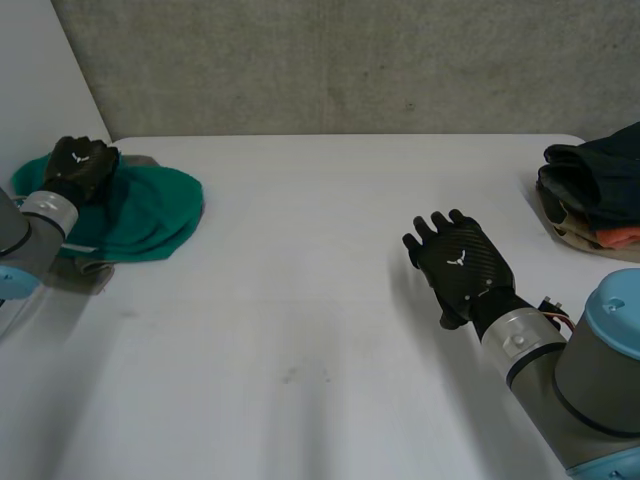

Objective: Fold the laundry.

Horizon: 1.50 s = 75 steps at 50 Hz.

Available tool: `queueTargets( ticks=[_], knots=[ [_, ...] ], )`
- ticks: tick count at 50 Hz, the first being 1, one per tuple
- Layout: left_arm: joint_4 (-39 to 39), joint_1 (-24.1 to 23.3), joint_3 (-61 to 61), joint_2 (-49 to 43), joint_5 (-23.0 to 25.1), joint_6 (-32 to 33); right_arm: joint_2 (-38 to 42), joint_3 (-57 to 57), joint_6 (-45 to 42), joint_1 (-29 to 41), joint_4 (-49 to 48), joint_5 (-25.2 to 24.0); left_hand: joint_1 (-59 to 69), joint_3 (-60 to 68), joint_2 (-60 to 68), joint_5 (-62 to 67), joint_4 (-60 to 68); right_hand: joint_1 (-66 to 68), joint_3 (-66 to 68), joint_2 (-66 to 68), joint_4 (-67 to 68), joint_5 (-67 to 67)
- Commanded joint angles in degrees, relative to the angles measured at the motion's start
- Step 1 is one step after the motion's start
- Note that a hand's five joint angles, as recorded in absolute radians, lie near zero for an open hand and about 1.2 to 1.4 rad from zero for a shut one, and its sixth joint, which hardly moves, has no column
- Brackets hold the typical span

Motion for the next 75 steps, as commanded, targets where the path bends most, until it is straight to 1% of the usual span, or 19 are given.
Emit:
queueTargets(
  ticks=[1,2,6,17,21,24,26,27,31,39,45,50,55,56,57,60,68,71,75],
  knots=[
    [0.95,-1.15,-2.49,2.35,-0.25,0.01,-0.02,0.11,-0.01,-1.31,0.04,-0.02,-24.17,-25.69,-26.05,-24.12,-26.17,-1.61,-2.14,-2.73,-3.56,-3.89],
    [0.86,-1.15,-3.54,2.53,-0.25,0.1,-0.02,0.11,0.08,-1.57,0.04,-0.11,-33.13,-34.65,-35.01,-33.08,-35.13,-1.61,-2.14,-2.73,-3.56,-3.89],
    [-0.71,-1.15,-4.6,2.53,0.01,0.37,-0.02,0.02,-0.01,-1.84,-0.05,-0.2,-43.28,-44.8,-45.17,-43.24,-45.28,-1.61,-2.14,-2.73,-3.56,-3.89],
    [-4.94,-0.98,1.28,-3.44,0.37,1.07,0.07,-0.15,0.08,-1.93,-0.49,-0.37,-41.64,-43.16,-43.52,-41.59,-43.64,-1.61,-2.14,-2.73,-3.56,-3.89],
    [-5.11,-0.98,4.71,-6.26,0.19,1.68,0.5,-0.33,0.0,-1.93,-0.58,-0.46,-35.6,-37.12,-37.48,-35.55,-37.6,-1.61,-2.14,-2.73,-3.56,-3.89],
    [-5.03,-0.98,6.9,-7.49,-0.07,1.68,1.12,-0.5,-0.01,-1.93,-0.49,-0.37,-18.48,-19.99,-20.36,-18.43,-20.48,-1.61,-2.14,-2.73,-3.56,-3.89],
    [-4.59,-1.24,7.7,-7.67,-0.25,1.68,1.3,-0.68,-0.01,-1.93,-0.58,-0.29,8.87,7.35,6.99,8.92,6.87,-1.61,-2.14,-2.73,-3.56,-3.89],
    [-4.41,-1.33,7.61,-7.49,-0.25,1.6,1.38,-0.68,-0.01,-1.93,-0.49,-0.29,13.47,11.95,11.59,13.52,11.47,-1.61,-2.14,-2.73,-3.56,-3.89],
    [-3.45,-2.99,6.21,-4.87,-0.6,1.86,1.39,-0.77,-0.01,-2.02,-0.49,-0.29,13.52,12.0,11.64,13.57,11.52,-1.61,-2.14,-2.73,-3.56,-3.89],
    [-2.65,-10.28,-8.02,12.35,-1.83,0.72,1.3,-0.77,-0.01,-3.07,-0.58,-0.02,13.52,12.0,11.64,13.57,11.52,-1.61,-2.14,-2.73,-3.56,-3.89],
    [-3.18,-22.76,-19.18,25.19,-1.39,-4.37,0.77,-1.21,-0.01,-5.09,-0.49,1.03,13.52,12.0,11.64,13.57,11.52,-1.61,-2.14,-2.73,-3.56,-3.89],
    [-3.0,-33.55,-26.04,29.6,-1.74,-10.78,0.51,-2.17,0.08,-6.76,-0.49,3.57,13.52,12.0,11.64,13.57,11.52,-1.61,-2.14,-2.73,-3.56,-3.89],
    [-3.09,-42.79,-27.02,25.48,-1.92,-15.98,0.59,-3.14,0.08,-7.9,-0.4,4.9,13.52,12.0,11.64,13.57,11.52,-1.61,-2.14,-2.73,-3.56,-3.89],
    [-3.09,-43.33,-26.93,25.12,-1.92,-16.16,0.51,-3.32,0.08,-8.25,-0.4,4.9,12.21,10.69,10.33,12.26,10.21,-1.61,-2.14,-2.73,-3.56,-3.89],
    [-2.74,-45.51,-26.32,23.29,-2.35,-16.42,0.51,-3.4,0.17,-8.43,-0.32,4.99,-19.61,-21.13,-21.49,-19.57,-21.61,-1.61,-2.14,-2.73,-3.56,-3.89],
    [-2.48,-47.03,-25.09,21.43,-4.2,-16.42,0.51,-3.67,0.26,-8.96,0.03,4.9,-54.5,-56.02,-56.38,-54.45,-56.5,-1.61,-2.14,-2.73,-3.56,-3.89],
    [-3.0,-44.06,-22.27,22.73,-17.11,-16.16,-0.28,-4.28,2.97,-9.31,1.26,4.37,-55.43,-56.95,-57.31,-55.38,-57.43,-1.61,-2.14,-2.73,-3.56,-3.89],
    [-3.53,-40.89,-23.06,26.25,-18.26,-16.25,-2.47,-4.9,4.74,-9.31,4.15,3.85,-53.92,-55.44,-55.8,-53.87,-55.92,-1.61,-2.14,-2.73,-3.56,-3.89],
    [-5.81,-35.7,-26.48,30.82,-18.09,-16.07,-6.69,-7.27,6.15,-9.13,15.56,1.22,-51.74,-53.26,-53.62,-51.69,-53.74,-1.61,-2.14,-2.73,-3.56,-3.89]
  ],
)
